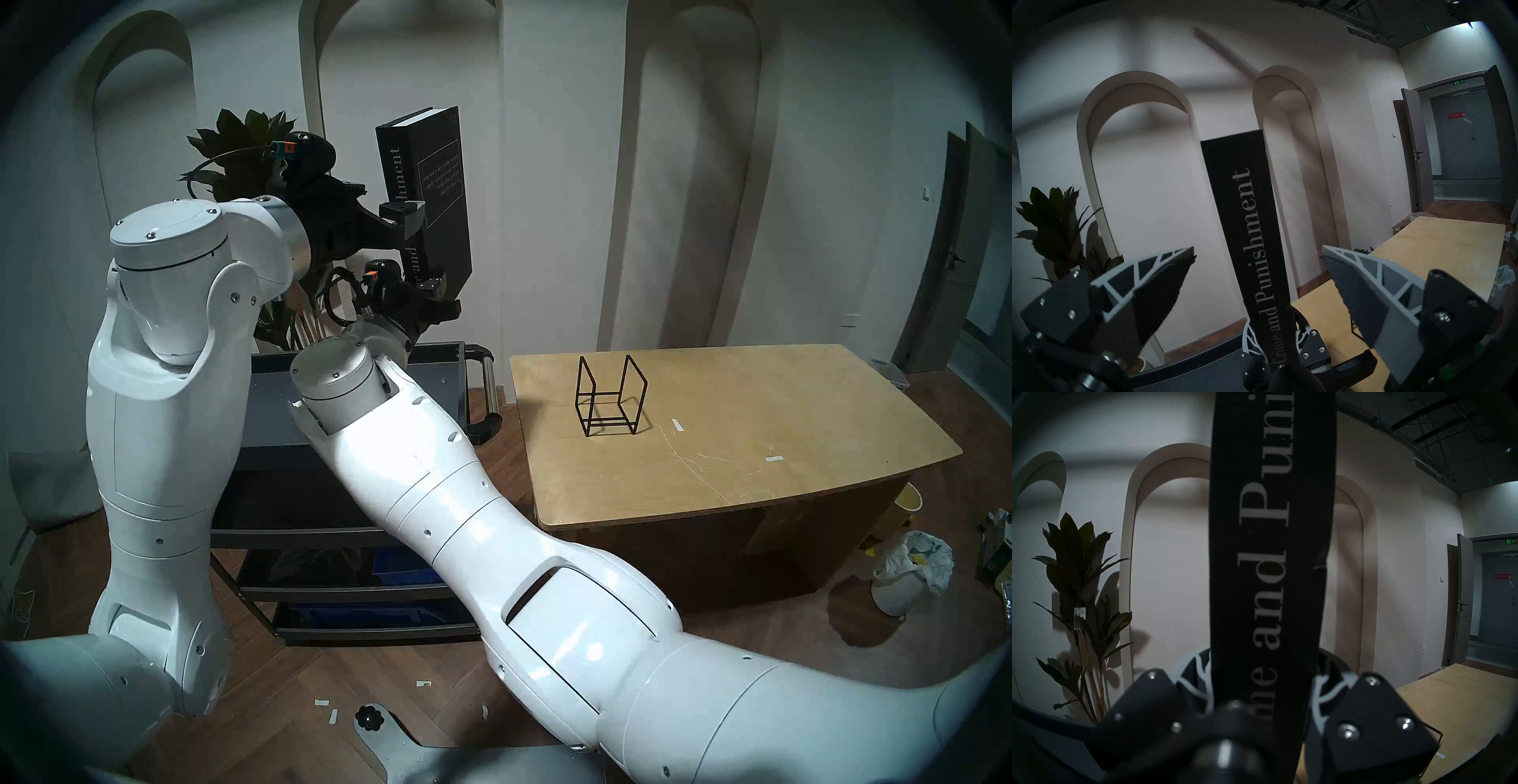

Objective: Transfer books between table and cart

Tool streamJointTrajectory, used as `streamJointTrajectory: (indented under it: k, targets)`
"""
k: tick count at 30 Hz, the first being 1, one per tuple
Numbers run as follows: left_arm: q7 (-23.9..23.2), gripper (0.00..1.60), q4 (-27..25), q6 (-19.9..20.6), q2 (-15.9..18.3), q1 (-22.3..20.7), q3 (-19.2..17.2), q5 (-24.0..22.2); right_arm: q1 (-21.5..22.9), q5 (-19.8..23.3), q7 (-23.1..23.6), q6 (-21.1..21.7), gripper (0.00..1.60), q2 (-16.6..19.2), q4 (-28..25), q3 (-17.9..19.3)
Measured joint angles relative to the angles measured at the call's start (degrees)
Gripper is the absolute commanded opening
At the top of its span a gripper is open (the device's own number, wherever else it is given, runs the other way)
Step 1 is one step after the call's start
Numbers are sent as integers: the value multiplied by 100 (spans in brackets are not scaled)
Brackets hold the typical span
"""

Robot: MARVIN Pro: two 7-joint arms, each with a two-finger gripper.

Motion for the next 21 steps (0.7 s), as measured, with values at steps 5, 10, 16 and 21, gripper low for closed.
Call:
streamJointTrajectory:
  k: [5, 10, 16, 21]
  targets:
    - [153, 160, 27, 0, 41, -15, 5, -175, 9, 40, 38, 82, 0, -26, 67, 3]
    - [362, 160, 87, 0, 9, -41, 46, -315, -13, 61, 30, 91, 0, -59, 209, -15]
    - [494, 160, 184, 0, -34, -104, 126, -440, -32, 47, -15, -139, 0, -65, 503, -94]
    - [585, 160, 350, 0, -41, -167, 221, -535, 2, 50, -11, -516, 0, -101, 1019, -120]
